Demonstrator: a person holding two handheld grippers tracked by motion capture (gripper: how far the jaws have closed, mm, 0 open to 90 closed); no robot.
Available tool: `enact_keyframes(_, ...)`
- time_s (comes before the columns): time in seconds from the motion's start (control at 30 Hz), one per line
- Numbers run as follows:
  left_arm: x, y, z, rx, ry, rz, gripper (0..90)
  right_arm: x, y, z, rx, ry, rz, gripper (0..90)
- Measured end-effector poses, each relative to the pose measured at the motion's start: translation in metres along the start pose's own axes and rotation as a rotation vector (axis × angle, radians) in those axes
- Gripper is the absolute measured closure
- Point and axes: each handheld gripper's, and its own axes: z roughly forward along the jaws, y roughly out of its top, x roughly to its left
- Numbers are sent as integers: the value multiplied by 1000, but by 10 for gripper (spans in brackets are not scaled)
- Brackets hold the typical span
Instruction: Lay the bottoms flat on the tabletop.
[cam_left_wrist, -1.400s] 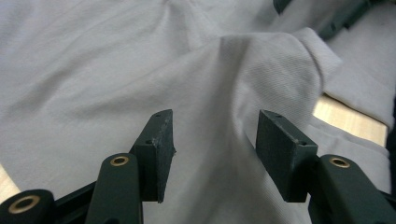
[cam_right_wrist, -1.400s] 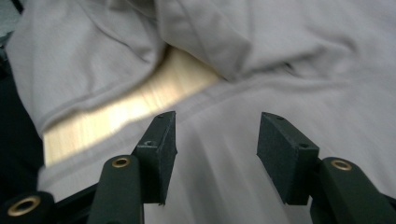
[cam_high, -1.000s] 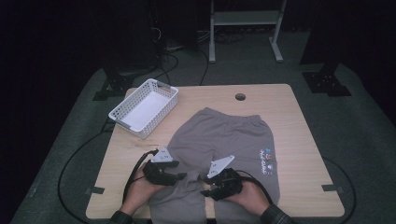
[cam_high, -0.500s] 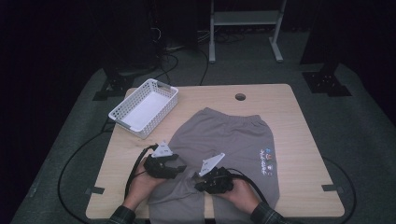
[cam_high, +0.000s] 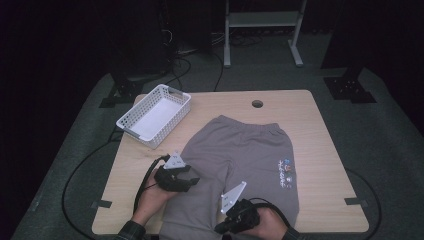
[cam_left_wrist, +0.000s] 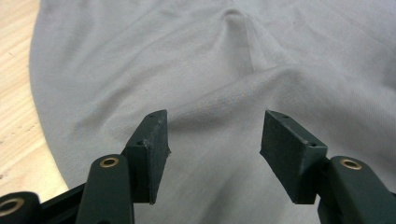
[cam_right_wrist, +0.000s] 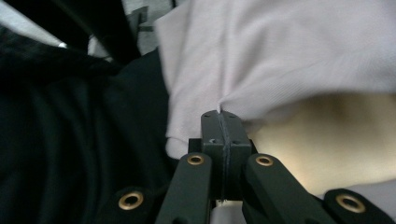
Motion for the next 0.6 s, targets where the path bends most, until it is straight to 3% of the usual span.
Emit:
enact_keyframes(0.03,-1,0,1,1,0,0,409,2,-2,-1,-2,14,-8,884)
enact_keyframes(0.1,-3,0,3,23,0,18,404,6,-6,-4,0,3,-30,723)
enact_keyframes(0.17,-3,0,5,24,6,21,402,6,-9,-8,-11,-13,-36,695)
enact_keyframes(0.2,-3,1,5,31,10,26,392,3,-14,-23,-58,-94,-30,589)
enact_keyframes(0.23,-3,1,5,31,12,28,392,3,-14,-23,-58,-94,-30,589)
enact_keyframes(0.27,-2,1,5,32,18,20,385,-5,-21,-40,-92,-171,0,535)
enact_keyframes(0.3,-2,1,5,41,30,19,383,-8,-24,-45,-98,-215,12,516)
enact_keyframes(0.33,-2,1,5,41,30,19,382,-8,-24,-45,-98,-215,12,516)
enact_keyframes(0.37,-1,1,6,48,33,20,382,-13,-28,-52,-93,-286,24,502)
enact_keyframes(0.47,-1,-1,11,89,34,28,379,-32,-47,-75,-87,-458,117,446)
enact_keyframes(0.53,-2,-3,14,126,29,33,380,-50,-69,-98,-74,-588,225,426)
enact_keyframes(0.57,-3,-4,16,139,30,37,380,-53,-74,-104,-73,-621,242,417)
enact_keyframes(0.6,-4,-6,17,157,27,48,380,-53,-74,-104,-73,-621,242,417)
